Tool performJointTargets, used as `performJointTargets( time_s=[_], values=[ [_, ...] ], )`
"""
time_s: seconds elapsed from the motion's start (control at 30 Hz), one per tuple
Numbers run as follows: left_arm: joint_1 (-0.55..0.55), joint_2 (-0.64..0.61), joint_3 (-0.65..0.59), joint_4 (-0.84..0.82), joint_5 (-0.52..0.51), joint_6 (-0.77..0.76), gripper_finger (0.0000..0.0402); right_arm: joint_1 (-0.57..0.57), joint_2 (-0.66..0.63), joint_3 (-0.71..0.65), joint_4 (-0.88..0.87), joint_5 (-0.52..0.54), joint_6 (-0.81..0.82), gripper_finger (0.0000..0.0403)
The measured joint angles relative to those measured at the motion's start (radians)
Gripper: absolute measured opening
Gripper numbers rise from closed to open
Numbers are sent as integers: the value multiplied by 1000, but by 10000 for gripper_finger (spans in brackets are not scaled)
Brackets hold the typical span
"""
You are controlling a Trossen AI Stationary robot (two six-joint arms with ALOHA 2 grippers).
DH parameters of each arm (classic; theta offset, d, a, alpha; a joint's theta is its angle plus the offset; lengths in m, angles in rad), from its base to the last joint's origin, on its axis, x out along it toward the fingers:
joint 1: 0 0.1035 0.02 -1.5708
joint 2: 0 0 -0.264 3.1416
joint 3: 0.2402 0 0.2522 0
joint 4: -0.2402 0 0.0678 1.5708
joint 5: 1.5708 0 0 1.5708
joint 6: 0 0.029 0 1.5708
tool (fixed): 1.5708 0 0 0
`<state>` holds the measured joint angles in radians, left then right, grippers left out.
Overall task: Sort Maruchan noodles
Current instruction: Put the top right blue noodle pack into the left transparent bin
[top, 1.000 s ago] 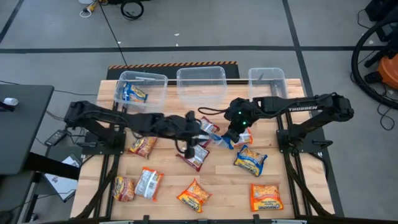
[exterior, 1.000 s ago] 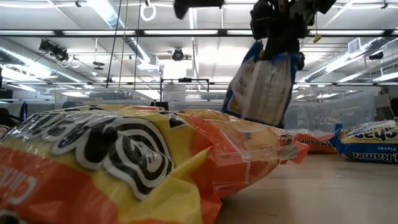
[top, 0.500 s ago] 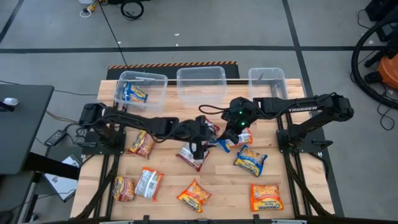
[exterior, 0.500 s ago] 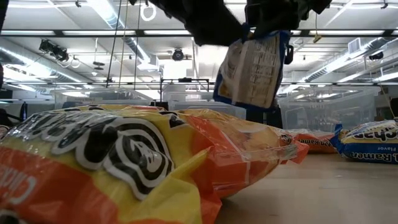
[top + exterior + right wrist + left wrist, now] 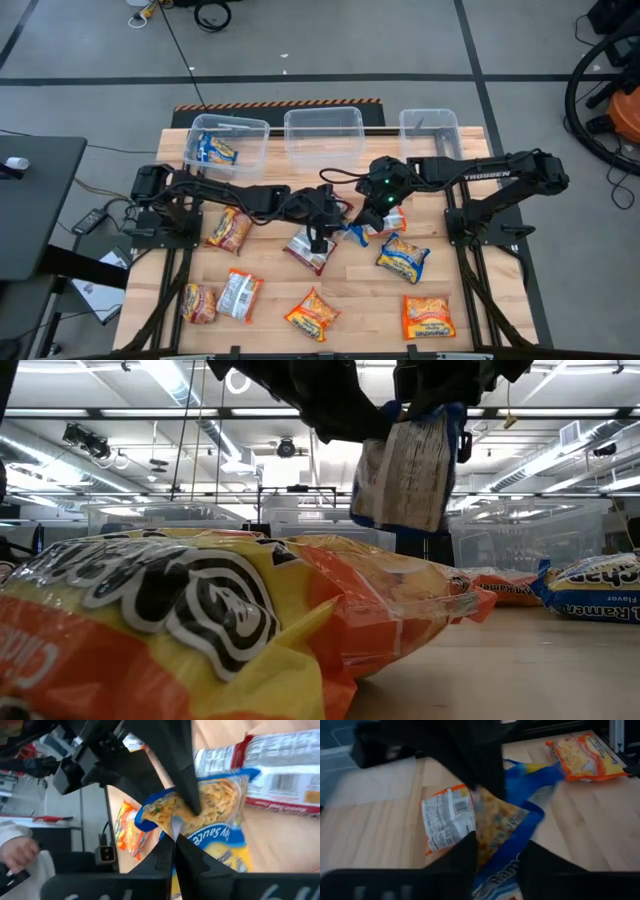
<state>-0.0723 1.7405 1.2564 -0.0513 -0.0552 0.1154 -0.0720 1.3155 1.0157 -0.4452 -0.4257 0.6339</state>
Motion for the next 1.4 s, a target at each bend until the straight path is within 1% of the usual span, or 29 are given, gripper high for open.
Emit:
performJointTargets(
  time_s=[0.13, 0.17, 0.27, 0.4, 0.47, 0.53, 0.63, 0.7, 0.8, 0.9, 1.0, 1.1, 1.2, 1.3, 1.4],
  values=[
    [9, -1, 0, 0, 12, -13, 23, 1, 0, 0, 4, 15, -7, 51],
    [12, -6, 0, -6, 16, -29, 13, 1, 0, 0, 4, 17, -10, 61],
    [21, -30, 0, -25, 29, -60, 11, -5, -7, 0, 2, 6, -53, 98],
    [34, -96, 0, -147, 29, -83, 7, -36, -53, 26, -23, 12, -91, 152],
    [48, -143, 0, -216, 27, -107, 6, -52, -87, 55, -28, 33, -116, 173],
    [66, -203, 0, -275, 2, -139, 6, -63, -126, 82, -42, 73, -138, 186],
    [103, -307, 0, -350, -93, -203, 5, -72, -190, 107, -42, 149, -148, 194],
    [140, -383, 0, -406, -178, -261, 5, -74, -234, 111, -41, 191, -147, 194],
    [208, -487, 0, -482, -347, -391, 6, -74, -286, 111, -62, 249, -141, 193],
    [278, -571, 0, -609, -540, -562, 6, -64, -322, 111, -89, 290, -133, 193],
    [348, -651, -43, -700, -685, -714, 6, -51, -337, 111, -115, 315, -131, 192],
    [418, -729, -160, -688, -736, -849, 6, -34, -340, 111, -131, 334, -129, 192],
    [483, -786, -320, -609, -737, -946, 6, -19, -334, 111, -142, 356, -129, 192],
    [534, -808, -468, -413, -727, -959, 6, -4, -323, 111, -144, 356, -129, 192],
    [588, -799, -586, -184, -678, -961, 6, 8, -310, 111, -147, 356, -127, 192]
  ],
)
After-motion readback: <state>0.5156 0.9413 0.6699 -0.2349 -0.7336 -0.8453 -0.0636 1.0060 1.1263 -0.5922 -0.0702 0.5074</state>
